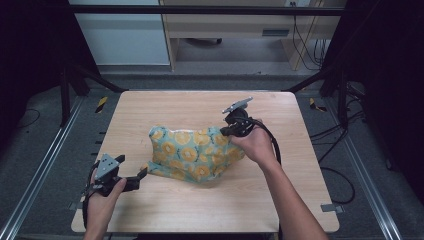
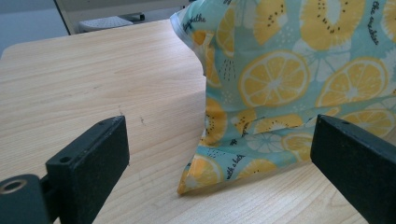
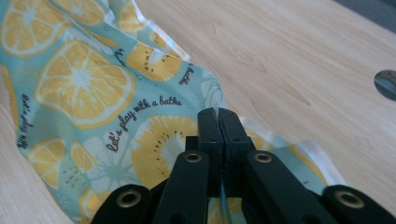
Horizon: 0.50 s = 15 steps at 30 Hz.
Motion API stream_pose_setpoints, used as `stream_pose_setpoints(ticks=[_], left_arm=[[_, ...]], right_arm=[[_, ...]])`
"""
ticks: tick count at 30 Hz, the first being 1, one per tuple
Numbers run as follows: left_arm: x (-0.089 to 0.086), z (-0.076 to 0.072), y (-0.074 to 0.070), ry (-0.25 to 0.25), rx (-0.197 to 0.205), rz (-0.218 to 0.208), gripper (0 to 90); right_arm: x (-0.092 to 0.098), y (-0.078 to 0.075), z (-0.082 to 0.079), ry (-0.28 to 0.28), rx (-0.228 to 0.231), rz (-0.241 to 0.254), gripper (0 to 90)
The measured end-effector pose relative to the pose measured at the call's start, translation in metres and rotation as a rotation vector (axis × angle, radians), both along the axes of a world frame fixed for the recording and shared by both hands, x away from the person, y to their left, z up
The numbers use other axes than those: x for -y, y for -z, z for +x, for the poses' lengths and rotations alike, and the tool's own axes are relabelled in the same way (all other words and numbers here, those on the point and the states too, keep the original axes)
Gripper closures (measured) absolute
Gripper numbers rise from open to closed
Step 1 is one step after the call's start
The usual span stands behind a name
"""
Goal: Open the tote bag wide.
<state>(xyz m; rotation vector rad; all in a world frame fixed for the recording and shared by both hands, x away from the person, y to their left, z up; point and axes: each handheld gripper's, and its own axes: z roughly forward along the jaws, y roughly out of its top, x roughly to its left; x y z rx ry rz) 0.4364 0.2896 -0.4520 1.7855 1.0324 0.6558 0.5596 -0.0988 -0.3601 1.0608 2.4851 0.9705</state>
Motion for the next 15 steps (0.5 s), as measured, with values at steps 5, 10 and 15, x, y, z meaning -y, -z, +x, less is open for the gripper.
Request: stream_pose_setpoints(ticks=[5,10,15], left_arm=[[-0.002,0.0,-0.001,0.001,-0.014,-0.045,4.1],[-0.004,-0.002,-0.005,-0.003,-0.005,-0.049,4.1],[-0.006,-0.003,-0.008,-0.013,0.007,-0.053,4.2]], right_arm=[[0.0,-0.017,-0.016,-0.008,0.113,0.103,90.0],[-0.003,-0.034,-0.046,-0.067,0.219,0.182,90.0],[-0.008,-0.042,-0.068,-0.119,0.264,0.213,90.0]])
